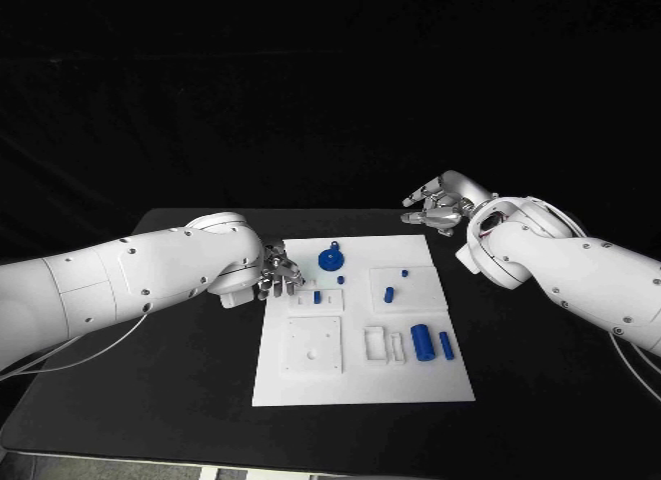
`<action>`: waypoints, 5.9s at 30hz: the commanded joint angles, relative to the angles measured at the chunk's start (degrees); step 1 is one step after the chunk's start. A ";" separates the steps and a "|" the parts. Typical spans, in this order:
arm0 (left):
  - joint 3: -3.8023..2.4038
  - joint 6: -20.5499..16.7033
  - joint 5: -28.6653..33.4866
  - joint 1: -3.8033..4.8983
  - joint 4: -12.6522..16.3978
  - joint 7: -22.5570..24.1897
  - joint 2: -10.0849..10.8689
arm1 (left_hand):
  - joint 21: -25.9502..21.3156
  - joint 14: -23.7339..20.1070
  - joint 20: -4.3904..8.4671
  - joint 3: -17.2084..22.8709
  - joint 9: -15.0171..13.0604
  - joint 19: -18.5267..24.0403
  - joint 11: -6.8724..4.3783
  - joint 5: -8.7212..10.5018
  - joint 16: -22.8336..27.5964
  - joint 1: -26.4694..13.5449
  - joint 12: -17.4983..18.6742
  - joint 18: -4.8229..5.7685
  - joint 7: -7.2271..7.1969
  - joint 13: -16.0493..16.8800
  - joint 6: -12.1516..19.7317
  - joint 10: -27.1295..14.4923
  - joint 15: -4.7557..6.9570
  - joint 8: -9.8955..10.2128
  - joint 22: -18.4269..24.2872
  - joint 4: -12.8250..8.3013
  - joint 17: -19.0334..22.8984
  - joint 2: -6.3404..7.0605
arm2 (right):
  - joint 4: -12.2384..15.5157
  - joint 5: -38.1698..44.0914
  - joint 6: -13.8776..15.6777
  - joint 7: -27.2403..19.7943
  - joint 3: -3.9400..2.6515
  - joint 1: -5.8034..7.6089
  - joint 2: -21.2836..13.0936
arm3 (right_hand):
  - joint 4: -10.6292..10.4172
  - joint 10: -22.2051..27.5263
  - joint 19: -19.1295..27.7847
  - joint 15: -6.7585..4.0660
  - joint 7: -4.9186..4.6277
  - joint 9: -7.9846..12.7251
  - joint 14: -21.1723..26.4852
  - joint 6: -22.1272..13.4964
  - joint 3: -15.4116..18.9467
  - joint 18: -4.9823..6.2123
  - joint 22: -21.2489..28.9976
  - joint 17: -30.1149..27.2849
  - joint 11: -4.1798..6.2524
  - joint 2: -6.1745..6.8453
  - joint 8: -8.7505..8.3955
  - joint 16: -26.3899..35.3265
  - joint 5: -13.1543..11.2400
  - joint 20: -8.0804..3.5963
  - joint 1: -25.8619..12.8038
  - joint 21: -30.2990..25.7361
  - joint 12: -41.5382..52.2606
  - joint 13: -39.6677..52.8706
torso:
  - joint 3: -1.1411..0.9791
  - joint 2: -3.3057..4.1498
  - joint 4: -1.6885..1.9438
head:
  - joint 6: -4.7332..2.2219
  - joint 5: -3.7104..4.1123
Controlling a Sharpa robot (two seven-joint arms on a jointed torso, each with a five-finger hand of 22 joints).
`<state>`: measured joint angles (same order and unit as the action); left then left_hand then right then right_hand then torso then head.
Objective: Assemble the parts on the task board
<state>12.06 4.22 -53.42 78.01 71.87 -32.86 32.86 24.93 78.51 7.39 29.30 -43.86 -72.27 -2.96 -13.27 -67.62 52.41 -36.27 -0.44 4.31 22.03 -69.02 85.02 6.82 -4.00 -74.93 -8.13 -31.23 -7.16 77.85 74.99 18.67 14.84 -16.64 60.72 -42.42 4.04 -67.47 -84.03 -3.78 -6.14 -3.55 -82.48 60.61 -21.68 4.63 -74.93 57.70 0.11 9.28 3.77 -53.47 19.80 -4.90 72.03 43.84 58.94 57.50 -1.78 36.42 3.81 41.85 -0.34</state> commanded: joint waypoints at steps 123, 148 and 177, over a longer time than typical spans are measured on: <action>1.21 8.32 8.23 -0.97 -5.33 -0.82 -2.60 | 0.32 -0.59 -0.23 -0.47 -0.26 1.02 -1.35 -0.19 -0.64 -0.19 0.26 -0.74 -5.96 0.66 -7.69 1.62 0.07 0.16 -1.04 -1.13 0.00 0.70 | -0.08 0.30 -0.81 -0.31 -0.03 -0.25 0.05 | 0.14 0.24 -3.17 -0.45 0.02 -0.03 -0.18 0.29 -0.32 1.12 -5.14 -0.04 0.10 -0.18 -0.24 0.55 0.29 -0.36 -0.61 -0.37 -0.11 0.02 | 0.02 0.03 -0.01 | 0.87 0.14; 1.22 8.03 8.37 -0.97 -5.54 -0.89 -2.54 | -0.19 -0.62 -0.28 -3.39 0.74 0.86 -1.36 2.09 -0.45 0.41 0.51 -0.65 -6.04 0.59 -7.51 1.62 0.07 0.17 -1.01 1.24 0.27 3.44 | -0.13 0.30 -0.90 -0.29 -0.03 -0.26 0.08 | 0.14 0.24 -3.17 -0.45 0.02 -0.03 -0.18 0.29 -0.32 1.12 -5.14 -0.04 0.10 -0.18 -0.24 0.55 0.29 -0.36 -0.61 -0.37 -0.11 0.02 | 0.00 0.03 0.00 | 0.86 0.05; -2.06 -2.74 7.74 -0.16 -1.56 6.36 2.22 | -10.15 -8.18 -1.84 -9.32 21.90 4.90 1.53 10.30 9.49 15.69 13.41 0.34 -1.76 -5.79 2.93 -7.10 -2.55 -0.10 3.26 0.31 8.48 7.20 | -0.22 0.25 -0.54 -0.52 -0.03 -0.26 -0.22 | 0.21 0.28 -3.16 -0.45 -0.01 -0.03 -0.19 0.19 -0.27 1.14 -5.11 -0.04 0.07 -0.15 -0.24 0.58 0.26 -0.35 -0.66 -0.51 -0.17 -0.05 | 0.03 0.05 0.03 | 0.28 0.42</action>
<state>10.05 5.74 -45.54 77.74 69.90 -30.23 34.97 15.00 70.69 5.60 20.02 -22.15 -67.60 -1.47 -3.14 -58.39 68.05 -23.07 -0.44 2.39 16.33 -65.97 78.35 4.17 -4.20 -71.78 -7.86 -22.93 0.25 77.60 74.96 18.39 14.81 -16.64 60.49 -42.62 4.04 -67.37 -84.03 -3.96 -5.95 -3.55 -82.66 60.42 -21.68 4.84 -74.92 57.70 0.21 9.05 3.77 -53.23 19.75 -4.90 71.79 43.51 58.94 57.49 -1.77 36.45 3.81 42.16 0.03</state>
